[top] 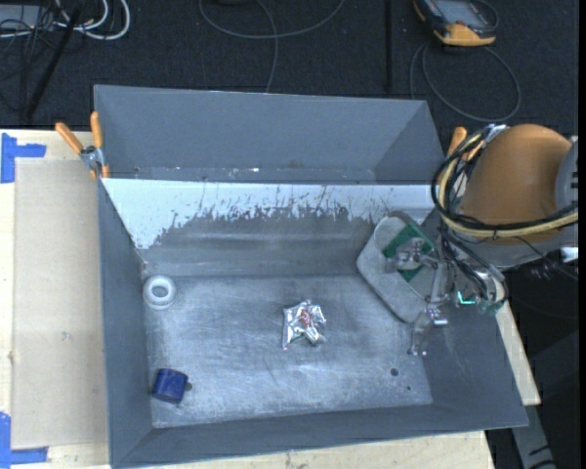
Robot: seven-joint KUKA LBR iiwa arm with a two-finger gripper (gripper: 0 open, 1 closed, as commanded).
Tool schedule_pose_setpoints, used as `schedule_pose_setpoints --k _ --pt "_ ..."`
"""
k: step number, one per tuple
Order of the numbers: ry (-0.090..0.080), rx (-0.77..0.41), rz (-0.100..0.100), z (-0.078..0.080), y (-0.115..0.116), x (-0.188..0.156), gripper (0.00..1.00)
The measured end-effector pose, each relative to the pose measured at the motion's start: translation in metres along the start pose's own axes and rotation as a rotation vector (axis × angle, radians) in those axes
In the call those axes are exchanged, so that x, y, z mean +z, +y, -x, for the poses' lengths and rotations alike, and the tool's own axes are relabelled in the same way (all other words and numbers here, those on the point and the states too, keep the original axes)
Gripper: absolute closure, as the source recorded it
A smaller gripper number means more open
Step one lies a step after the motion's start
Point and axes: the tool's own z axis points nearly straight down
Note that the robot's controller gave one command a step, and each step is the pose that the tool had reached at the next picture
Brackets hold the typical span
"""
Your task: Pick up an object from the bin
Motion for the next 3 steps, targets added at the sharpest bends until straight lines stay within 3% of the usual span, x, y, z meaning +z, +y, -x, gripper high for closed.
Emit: schedule_pose_setpoints --k 1,2,3 --pt "-0.014 -0.209 -0.004 0.056 0.059 0.093 0.00" --pt "-0.017 -0.312 -0.003 0.020 0.107 0.091 0.00" --pt "-0.023 -0.313 -0.004 0.023 0.107 0.088 1.00"
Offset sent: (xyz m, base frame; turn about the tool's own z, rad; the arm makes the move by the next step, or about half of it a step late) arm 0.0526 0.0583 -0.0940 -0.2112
